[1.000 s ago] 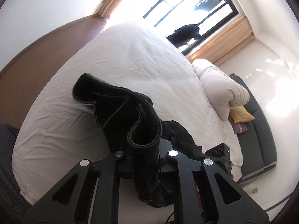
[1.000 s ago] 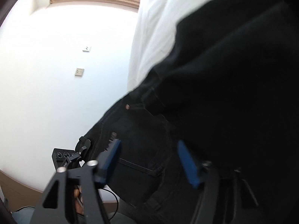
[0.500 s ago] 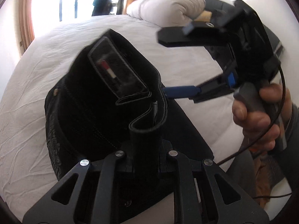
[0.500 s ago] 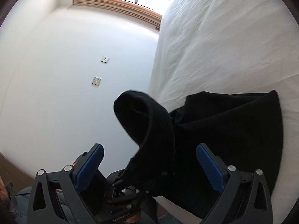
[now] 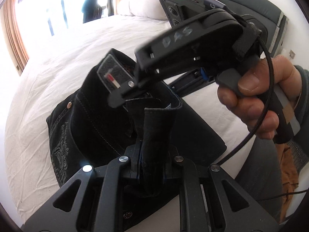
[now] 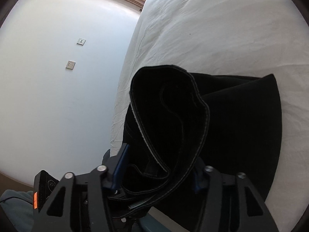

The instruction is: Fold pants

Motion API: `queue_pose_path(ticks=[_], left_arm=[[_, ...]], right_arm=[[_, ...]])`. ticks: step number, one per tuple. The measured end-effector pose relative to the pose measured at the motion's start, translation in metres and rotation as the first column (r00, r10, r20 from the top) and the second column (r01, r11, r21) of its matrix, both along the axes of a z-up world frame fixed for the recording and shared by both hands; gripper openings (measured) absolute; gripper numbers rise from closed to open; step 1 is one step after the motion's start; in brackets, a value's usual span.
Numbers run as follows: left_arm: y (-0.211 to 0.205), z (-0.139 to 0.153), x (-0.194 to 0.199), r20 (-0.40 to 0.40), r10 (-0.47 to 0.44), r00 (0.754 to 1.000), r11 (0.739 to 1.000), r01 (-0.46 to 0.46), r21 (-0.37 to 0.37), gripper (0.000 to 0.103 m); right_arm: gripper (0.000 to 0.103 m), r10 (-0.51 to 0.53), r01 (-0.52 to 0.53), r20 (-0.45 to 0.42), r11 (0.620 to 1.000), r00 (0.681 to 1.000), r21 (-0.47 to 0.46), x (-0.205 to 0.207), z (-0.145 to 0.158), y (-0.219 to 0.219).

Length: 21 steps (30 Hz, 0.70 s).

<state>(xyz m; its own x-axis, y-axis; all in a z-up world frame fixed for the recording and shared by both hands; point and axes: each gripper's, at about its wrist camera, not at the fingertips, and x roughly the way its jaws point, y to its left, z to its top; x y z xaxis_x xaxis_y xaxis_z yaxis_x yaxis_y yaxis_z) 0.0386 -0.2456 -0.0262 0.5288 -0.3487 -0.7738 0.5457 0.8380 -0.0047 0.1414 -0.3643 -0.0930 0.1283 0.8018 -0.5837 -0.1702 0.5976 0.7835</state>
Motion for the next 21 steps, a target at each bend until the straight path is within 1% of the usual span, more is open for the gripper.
queue_pose_path(ticks=[1,3,4,8,10,17,20,21], left_arm=[[-0.005,0.002,-0.003,0.014,-0.009,1.0,1.0,0.009,0.007,0.012],[-0.015,0.004,-0.004,0.026,-0.027,0.999,1.0,0.027,0.014,0.012],[-0.019,0.002,-0.003,0.025,-0.033,0.999,0.999,0.032,0.016,0.012],[-0.037,-0.008,-0.001,0.016,-0.059,0.998,0.997,0.058,0.05,0.012],[-0.045,-0.014,0.0,0.002,-0.065,0.998,0.996,0.065,0.06,0.012],[-0.076,-0.029,0.006,-0.013,-0.107,0.994,0.99,0.107,0.092,0.012],[-0.084,-0.04,0.009,-0.036,-0.123,0.992,0.984,0.127,0.127,0.013],[-0.084,-0.042,0.011,-0.05,-0.121,0.991,0.983,0.126,0.133,0.014]], right_arm=[[0.027,-0.006,0.007,0.011,1.0,1.0,-0.015,0.0,0.002,-0.004],[0.026,-0.019,0.019,0.019,1.0,1.0,-0.003,-0.001,0.004,-0.014],[0.025,-0.023,0.024,0.036,1.0,0.999,-0.017,-0.003,0.006,-0.021],[0.024,-0.03,0.031,0.041,0.999,0.999,-0.03,-0.003,0.004,-0.03],[0.023,-0.038,0.038,0.028,0.999,0.999,-0.029,-0.002,-0.01,-0.043],[0.023,-0.075,0.075,0.002,0.997,0.997,-0.022,0.003,-0.029,-0.059],[0.023,-0.086,0.086,-0.031,0.996,0.996,-0.014,0.002,-0.042,-0.067],[0.025,-0.086,0.085,-0.05,0.996,0.995,-0.005,0.002,-0.049,-0.068]])
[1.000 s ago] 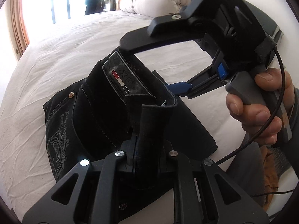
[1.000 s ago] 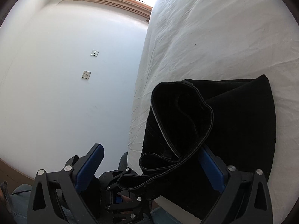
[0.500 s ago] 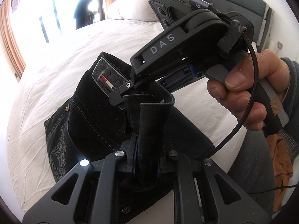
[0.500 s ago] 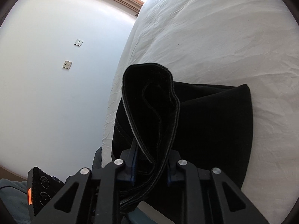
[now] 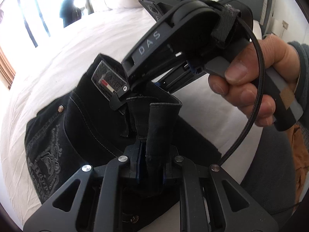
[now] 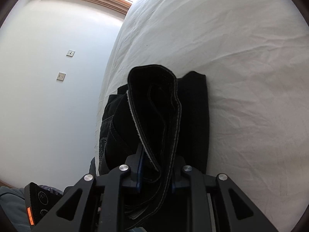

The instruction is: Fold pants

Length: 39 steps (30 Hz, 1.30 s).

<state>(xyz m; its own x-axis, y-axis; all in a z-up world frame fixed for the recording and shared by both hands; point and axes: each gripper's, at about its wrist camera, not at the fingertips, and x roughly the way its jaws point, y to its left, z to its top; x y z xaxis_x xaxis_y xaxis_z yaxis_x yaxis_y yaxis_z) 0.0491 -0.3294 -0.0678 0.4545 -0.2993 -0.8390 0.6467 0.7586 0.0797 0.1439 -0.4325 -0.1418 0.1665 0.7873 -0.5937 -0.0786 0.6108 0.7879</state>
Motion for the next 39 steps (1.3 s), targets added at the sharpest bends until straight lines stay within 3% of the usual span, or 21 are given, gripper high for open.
queue_pose_path(ticks=[4,6,8,10,11,12,14,17,18,21,23,25,26,27,29,31,33,35,36,37,39], left_arm=[[0.021,0.016,0.005,-0.079,0.012,0.997,0.993,-0.021,-0.119,0.022],[0.04,0.033,0.003,-0.111,0.016,0.994,0.982,-0.036,-0.183,0.028],[0.065,0.054,-0.003,-0.109,0.024,0.994,0.966,-0.052,-0.255,0.041],[0.099,0.077,-0.007,-0.078,0.082,0.994,0.934,-0.104,-0.341,0.067],[0.115,0.086,-0.006,-0.064,0.123,0.99,0.916,-0.138,-0.376,0.069],[0.133,0.09,-0.004,-0.049,0.165,0.985,0.9,-0.171,-0.401,0.071],[0.164,0.093,0.011,-0.039,0.233,0.972,0.882,-0.228,-0.413,0.071],[0.205,0.075,0.036,-0.11,0.324,0.94,0.838,-0.339,-0.427,0.071],[0.213,0.07,0.039,-0.133,0.333,0.933,0.825,-0.357,-0.438,0.071],[0.223,0.054,0.045,-0.157,0.316,0.936,0.824,-0.353,-0.444,0.071],[0.224,0.042,0.053,-0.2,0.297,0.934,0.818,-0.357,-0.452,0.071],[0.226,0.029,0.062,-0.247,0.261,0.933,0.798,-0.353,-0.489,0.071],[0.226,0.024,0.065,-0.264,0.24,0.934,0.786,-0.346,-0.512,0.07],[0.23,0.022,0.071,-0.278,0.222,0.934,0.771,-0.343,-0.536,0.07],[0.235,0.022,0.089,-0.301,0.163,0.94,0.741,-0.318,-0.591,0.069],[0.24,0.014,0.117,-0.369,0.05,0.928,0.684,-0.301,-0.664,0.06],[0.241,-0.006,0.144,-0.46,-0.052,0.886,0.619,-0.333,-0.711,0.048],[0.244,-0.032,0.168,-0.517,-0.069,0.853,0.6,-0.378,-0.705,0.041],[0.248,-0.05,0.177,-0.551,-0.06,0.832,0.597,-0.413,-0.688,0.026],[0.25,-0.06,0.178,-0.578,-0.053,0.814,0.586,-0.443,-0.678,0.02],[0.259,-0.077,0.177,-0.608,-0.076,0.791,0.539,-0.48,-0.692,0.02]], right_arm=[[0.032,-0.043,0.046,-0.044,0.996,0.998,0.08,0.002,-0.012,0.002],[0.047,-0.067,0.068,-0.021,0.994,0.998,0.082,-0.002,-0.004,-0.001],[0.058,-0.083,0.084,-0.012,0.993,0.996,0.078,-0.004,0.001,-0.005],[0.066,-0.128,0.128,-0.002,0.99,0.992,0.057,-0.007,0.01,-0.016],[0.075,-0.16,0.16,0.011,0.987,0.987,0.004,-0.009,0.016,-0.021],[0.077,-0.218,0.219,0.027,0.964,0.976,-0.15,-0.014,0.028,-0.032],[0.077,-0.229,0.233,0.038,0.96,0.973,-0.155,-0.018,0.035,-0.033],[0.077,-0.162,0.166,0.123,0.986,0.979,-0.02,-0.03,0.066,-0.012],[0.077,-0.085,0.077,0.162,0.996,0.983,0.054,-0.037,0.079,0.012],[0.077,-0.034,0.015,0.175,0.994,0.984,0.11,-0.041,0.08,0.038],[0.077,-0.015,0.0,0.12,0.992,0.993,0.122,-0.039,0.06,0.047],[0.067,-0.026,0.028,-0.026,0.998,0.999,0.063,-0.036,0.019,0.045],[0.047,-0.05,0.055,-0.076,0.997,0.996,0.06,-0.037,0.001,0.036],[0.034,-0.088,0.096,-0.093,0.991,0.992,0.089,-0.043,-0.01,0.019],[0.024,-0.127,0.146,-0.136,0.979,0.983,0.141,-0.047,-0.019,0.003],[0.021,-0.115,0.128,-0.124,0.986,0.986,0.105,-0.047,-0.017,0.003],[0.021,-0.101,0.11,-0.119,0.991,0.988,0.079,-0.044,-0.015,0.007],[0.021,-0.094,0.103,-0.119,0.992,0.988,0.072,-0.042,-0.014,0.01],[0.021,-0.089,0.097,-0.119,0.993,0.989,0.063,-0.039,-0.012,0.019],[0.021,-0.087,0.094,-0.119,0.994,0.989,0.057,-0.038,-0.012,0.021],[0.021,-0.084,0.091,-0.115,0.995,0.99,0.051,-0.04,-0.011,0.018]])
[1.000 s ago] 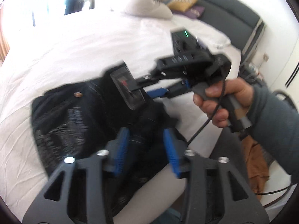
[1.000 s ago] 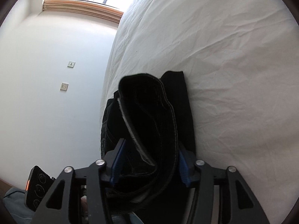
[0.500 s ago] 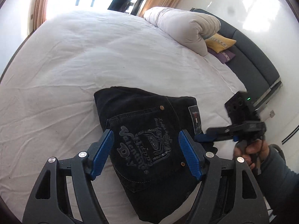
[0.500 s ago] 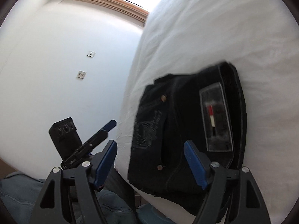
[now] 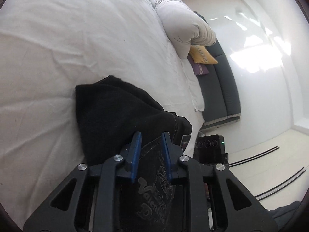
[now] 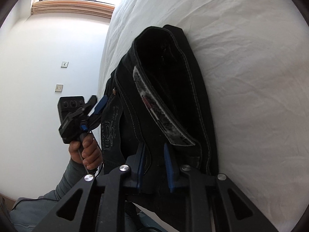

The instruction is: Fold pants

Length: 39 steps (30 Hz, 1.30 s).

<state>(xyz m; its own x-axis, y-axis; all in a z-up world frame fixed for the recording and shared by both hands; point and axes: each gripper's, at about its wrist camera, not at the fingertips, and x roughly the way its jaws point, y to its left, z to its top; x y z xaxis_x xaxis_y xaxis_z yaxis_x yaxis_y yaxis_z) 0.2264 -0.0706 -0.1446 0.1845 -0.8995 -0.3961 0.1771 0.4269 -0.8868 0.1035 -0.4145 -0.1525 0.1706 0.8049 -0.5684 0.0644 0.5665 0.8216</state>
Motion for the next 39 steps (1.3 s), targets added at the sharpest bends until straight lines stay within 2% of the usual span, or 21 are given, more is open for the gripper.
queue_pose_path(ticks=[7,12,14,17,19,21,24,26,28,30,32,33,39], left_arm=[[0.003,0.009,-0.061,0.083,-0.023,0.996,1.0,0.025,-0.018,0.02],[0.01,0.017,-0.098,0.099,-0.013,0.995,0.999,0.017,-0.041,0.02],[0.006,0.019,-0.108,0.109,-0.069,0.992,0.996,0.074,-0.042,0.02],[-0.014,0.007,-0.126,0.099,-0.205,0.974,0.978,0.201,0.049,0.02],[-0.016,0.003,-0.136,0.092,-0.211,0.973,0.977,0.208,0.035,0.02],[-0.019,0.011,-0.135,0.104,-0.235,0.966,0.972,0.234,0.02,0.02],[-0.02,0.034,-0.118,0.181,-0.263,0.948,0.964,0.264,0.017,0.02],[-0.025,0.042,-0.102,0.188,-0.282,0.941,0.958,0.287,0.002,0.02],[-0.026,0.036,-0.075,0.163,-0.255,0.953,0.966,0.259,-0.003,0.02],[-0.021,0.013,-0.047,0.088,-0.192,0.977,0.981,0.195,-0.016,0.02],[-0.017,-0.008,-0.036,0.025,-0.162,0.986,0.986,0.163,-0.023,0.0],[-0.016,-0.015,-0.033,0.006,-0.148,0.989,0.988,0.148,-0.031,0.001],[-0.016,-0.006,-0.037,0.031,-0.13,0.991,0.991,0.13,-0.009,0.002]], right_arm=[[0.018,0.003,-0.002,0.008,1.0,1.0,-0.015,0.002,0.002,0.014],[0.018,0.002,-0.002,0.015,1.0,1.0,-0.027,-0.001,0.0,0.011],[0.018,-0.005,0.006,0.018,1.0,1.0,-0.024,-0.002,-0.001,0.011],[0.017,-0.006,0.007,0.024,0.999,1.0,-0.034,-0.003,-0.001,0.012],[0.017,-0.007,0.008,0.026,0.999,1.0,-0.043,-0.005,0.001,0.013],[0.017,-0.009,0.011,0.03,0.999,1.0,-0.048,-0.006,0.002,0.013],[0.018,-0.009,0.011,0.03,0.999,1.0,-0.052,-0.007,0.003,0.013],[0.017,-0.009,0.011,0.027,0.999,1.0,-0.051,-0.007,0.003,0.013],[0.017,-0.007,0.009,0.026,0.999,1.0,-0.052,-0.006,0.003,0.014],[0.017,-0.008,0.009,0.026,0.999,1.0,-0.053,-0.006,0.004,0.014],[0.017,-0.008,0.01,0.026,0.998,1.0,-0.054,-0.007,0.004,0.014],[0.017,-0.005,0.007,0.028,0.998,1.0,-0.056,-0.007,0.004,0.014],[0.018,-0.003,0.003,0.026,1.0,1.0,-0.028,-0.006,0.001,0.013]])
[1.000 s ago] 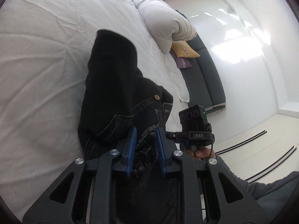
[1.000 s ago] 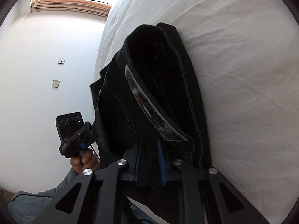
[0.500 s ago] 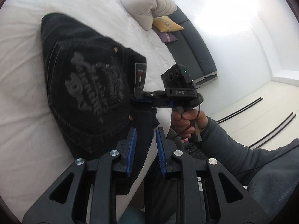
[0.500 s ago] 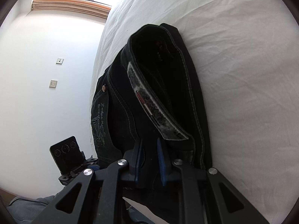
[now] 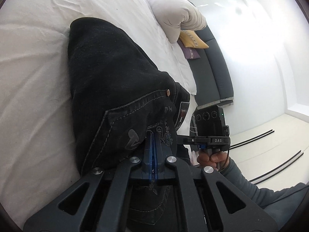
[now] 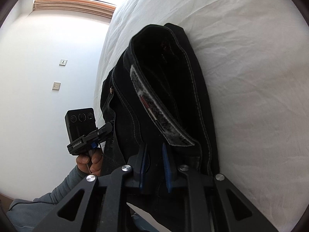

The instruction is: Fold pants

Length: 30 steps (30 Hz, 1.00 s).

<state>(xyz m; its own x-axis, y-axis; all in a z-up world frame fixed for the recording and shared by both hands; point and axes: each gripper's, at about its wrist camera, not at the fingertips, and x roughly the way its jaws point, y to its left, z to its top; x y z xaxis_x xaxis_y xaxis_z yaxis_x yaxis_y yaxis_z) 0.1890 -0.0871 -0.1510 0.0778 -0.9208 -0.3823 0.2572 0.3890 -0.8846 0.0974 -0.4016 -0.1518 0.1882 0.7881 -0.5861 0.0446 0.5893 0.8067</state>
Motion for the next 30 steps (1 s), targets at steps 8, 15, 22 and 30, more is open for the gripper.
queue_pose_path(ticks=[8,15,22,30], left_arm=[[0.036,0.054,-0.065,0.114,0.056,0.992,0.998,-0.058,0.017,0.004],[0.053,0.039,-0.073,0.051,0.167,0.985,0.973,-0.173,0.156,0.057],[0.075,0.024,-0.054,-0.025,0.268,0.963,0.93,-0.252,0.268,0.065],[0.021,0.026,-0.035,0.001,0.144,0.99,0.891,-0.13,0.435,0.048]], right_arm=[[0.07,-0.006,0.021,0.195,0.997,0.981,-0.073,-0.022,0.062,-0.023],[0.071,-0.053,0.065,0.106,0.992,0.993,-0.111,-0.005,0.029,-0.035],[0.071,-0.055,0.059,0.048,0.994,0.997,-0.087,0.016,0.006,-0.033],[0.062,0.012,0.0,0.066,0.985,0.998,-0.171,0.026,0.013,-0.002]])
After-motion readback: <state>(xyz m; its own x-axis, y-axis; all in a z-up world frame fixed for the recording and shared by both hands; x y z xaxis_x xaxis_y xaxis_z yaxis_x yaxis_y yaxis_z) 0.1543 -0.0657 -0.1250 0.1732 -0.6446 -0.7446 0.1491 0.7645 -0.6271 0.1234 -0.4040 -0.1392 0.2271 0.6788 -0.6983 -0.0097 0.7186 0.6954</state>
